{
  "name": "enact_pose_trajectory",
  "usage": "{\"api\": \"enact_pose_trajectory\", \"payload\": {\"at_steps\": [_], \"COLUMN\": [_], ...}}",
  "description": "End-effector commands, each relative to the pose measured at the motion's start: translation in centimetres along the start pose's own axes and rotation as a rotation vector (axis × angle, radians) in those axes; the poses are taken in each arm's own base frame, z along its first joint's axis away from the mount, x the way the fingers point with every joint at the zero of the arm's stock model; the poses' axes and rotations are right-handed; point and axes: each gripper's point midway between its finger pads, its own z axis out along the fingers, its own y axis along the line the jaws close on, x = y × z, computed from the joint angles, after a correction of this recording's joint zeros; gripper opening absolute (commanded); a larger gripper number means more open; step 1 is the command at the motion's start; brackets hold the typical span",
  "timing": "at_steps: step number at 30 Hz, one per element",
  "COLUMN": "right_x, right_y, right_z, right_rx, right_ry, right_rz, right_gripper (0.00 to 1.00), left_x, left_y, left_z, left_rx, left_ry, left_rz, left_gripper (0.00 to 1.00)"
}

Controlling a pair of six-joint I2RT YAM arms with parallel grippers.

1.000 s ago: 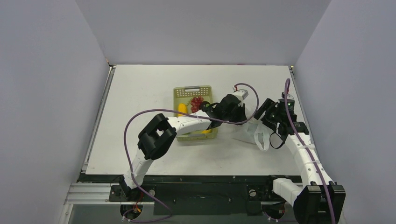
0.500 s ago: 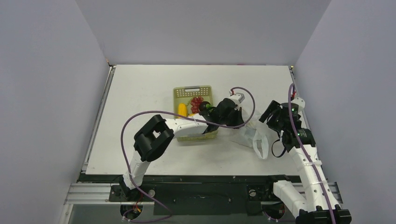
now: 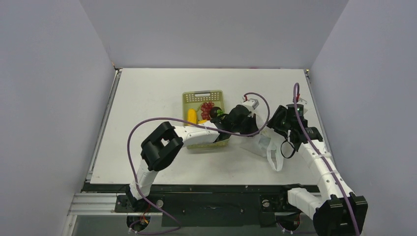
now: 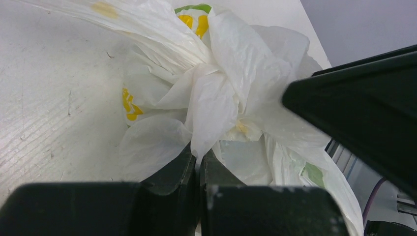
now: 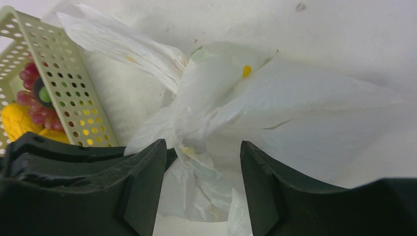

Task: Take the fake fruits out of the plastic bag
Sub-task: Untie the plastic bag at the center of the board.

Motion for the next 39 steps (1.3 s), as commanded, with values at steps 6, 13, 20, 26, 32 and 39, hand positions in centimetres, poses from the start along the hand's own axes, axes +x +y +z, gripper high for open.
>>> {"api": "enact_pose_trajectory", "payload": {"at_steps": [6,13,20,26,32,39], "right_x": [3.2,2.9,1.6,0.0,-2.2,-2.3], "right_y": [0.0,-0.5,-0.4,-0.5,-1.4,-2.3], "right_z": [3.5,3.5,2.6,1.1,-0.9,-1.9], "right_rx": [-0.01,0.006,0.009,0.025,0.068,0.078], "right_ry": [0.099,0.062,0.034,-0.01,-0.099,-0.124], "right_rz": [0.019,0.022,-0.002,-0.001,0.0,-0.035], "right_gripper": [0.54,0.37,0.04,0.0,0.0,0.0], "left_x": [-3.4,-3.2,-3.2,-3.2,-3.4,-3.7], "left_y": [-3.6,-3.3,-2.7,0.0,1.4,0.8], "left_z": [-2.1,-2.1,-2.4,-2.9,-3.4,-4.5], "left_rx": [0.08,0.07,0.04,-0.043,-0.055,-0.006], "left_ry": [-0.088,-0.081,-0.078,-0.095,-0.09,-0.077], "left_rz": [0.011,0.011,0.023,0.009,-0.014,-0.012], "left_gripper": [0.0,0.0,0.0,0.0,0.0,0.05]}}
